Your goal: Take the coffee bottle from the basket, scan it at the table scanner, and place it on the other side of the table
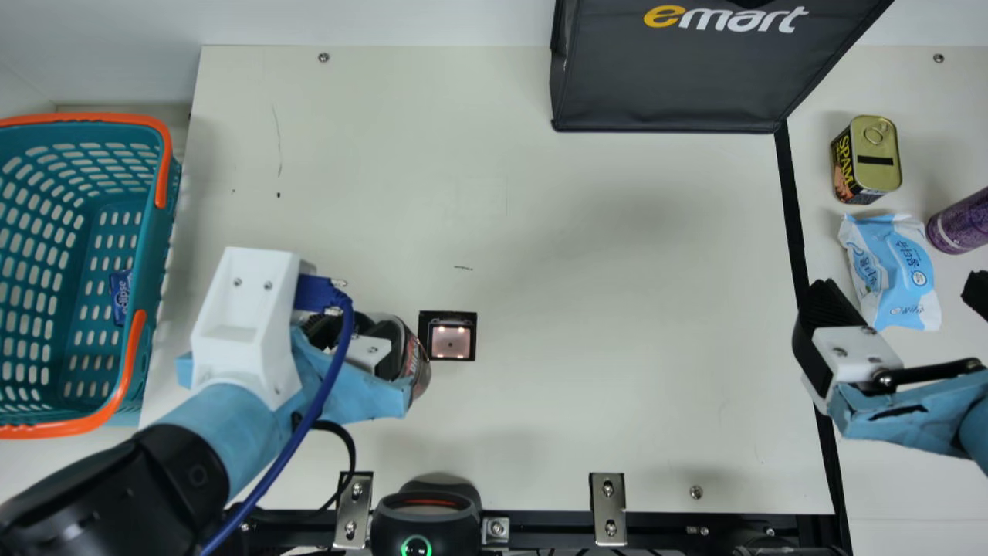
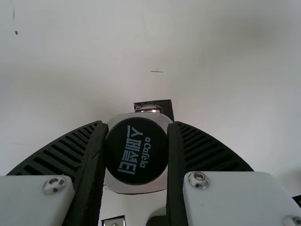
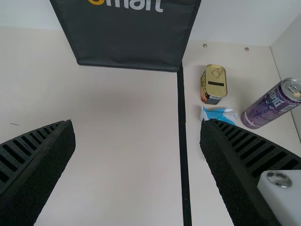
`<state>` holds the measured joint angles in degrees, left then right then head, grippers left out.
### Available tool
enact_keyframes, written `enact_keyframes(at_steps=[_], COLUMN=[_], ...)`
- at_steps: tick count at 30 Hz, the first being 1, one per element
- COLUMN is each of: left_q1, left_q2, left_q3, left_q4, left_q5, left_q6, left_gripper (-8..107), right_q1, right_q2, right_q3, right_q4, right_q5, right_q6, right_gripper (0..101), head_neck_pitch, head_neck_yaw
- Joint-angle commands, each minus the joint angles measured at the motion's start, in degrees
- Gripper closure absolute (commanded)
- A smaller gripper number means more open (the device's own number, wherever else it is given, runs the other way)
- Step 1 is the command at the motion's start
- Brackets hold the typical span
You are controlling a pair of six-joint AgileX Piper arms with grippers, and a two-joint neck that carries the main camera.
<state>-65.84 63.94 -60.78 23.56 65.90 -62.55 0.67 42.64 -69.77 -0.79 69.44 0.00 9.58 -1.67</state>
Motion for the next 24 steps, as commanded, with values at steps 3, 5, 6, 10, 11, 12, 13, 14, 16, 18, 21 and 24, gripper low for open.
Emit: enact_keyframes(at_steps=[3,5,6,10,11,12,13,14,16,18,21,24], left_q1=[-1.0,-1.5,-1.8,-2.9,-3.2,-3.5,-4.0,-4.3,-5.2,-5.9,-7.0,-7.8], left_q2=[-0.2,-0.2,-0.2,0.2,0.3,0.5,0.7,1.0,1.5,2.0,2.8,3.6], left_q3=[0.4,0.6,0.7,1.1,1.2,1.2,1.1,1.1,0.9,0.7,0.2,-0.2], left_q4=[-0.4,-0.7,-0.8,-1.2,-1.2,-1.3,-1.3,-1.2,-1.1,-1.0,-0.5,0.3], left_q5=[-0.5,-0.8,-1.0,-1.6,-1.8,-2.0,-2.1,-2.2,-2.5,-2.6,-2.7,-2.4], left_q6=[-0.5,-0.9,-1.2,-2.6,-3.0,-3.3,-3.8,-4.1,-4.9,-5.5,-6.3,-6.7], left_gripper=[107,107,107,107,107,107,107,107,107,107,107,107], right_q1=[0.0,0.0,0.0,0.0,0.0,0.0,0.0,0.0,0.0,0.0,0.0,0.0], right_q2=[0.0,0.0,0.0,0.0,0.0,0.0,0.0,0.0,0.0,0.0,0.0,0.0], right_q3=[0.0,0.0,0.0,0.0,0.0,0.0,0.0,0.0,0.0,0.0,0.0,0.0], right_q4=[0.0,0.0,0.0,0.0,0.0,0.0,0.0,0.0,0.0,0.0,0.0,0.0], right_q5=[0.0,0.0,0.0,0.0,0.0,0.0,0.0,0.0,0.0,0.0,0.0,0.0], right_q6=[0.0,0.0,0.0,0.0,0.0,0.0,0.0,0.0,0.0,0.0,0.0,0.0], right_gripper=[6,6,6,6,6,6,6,6,6,6,6,6], head_neck_pitch=[-1.7,-1.7,-1.7,-1.7,-1.7,-1.7,-1.7,-1.7,-1.7,-1.7,-1.7,-1.7], head_neck_yaw=[0.1,0.1,0.1,0.1,0.1,0.1,0.1,0.1,0.1,0.1,0.1,0.1])
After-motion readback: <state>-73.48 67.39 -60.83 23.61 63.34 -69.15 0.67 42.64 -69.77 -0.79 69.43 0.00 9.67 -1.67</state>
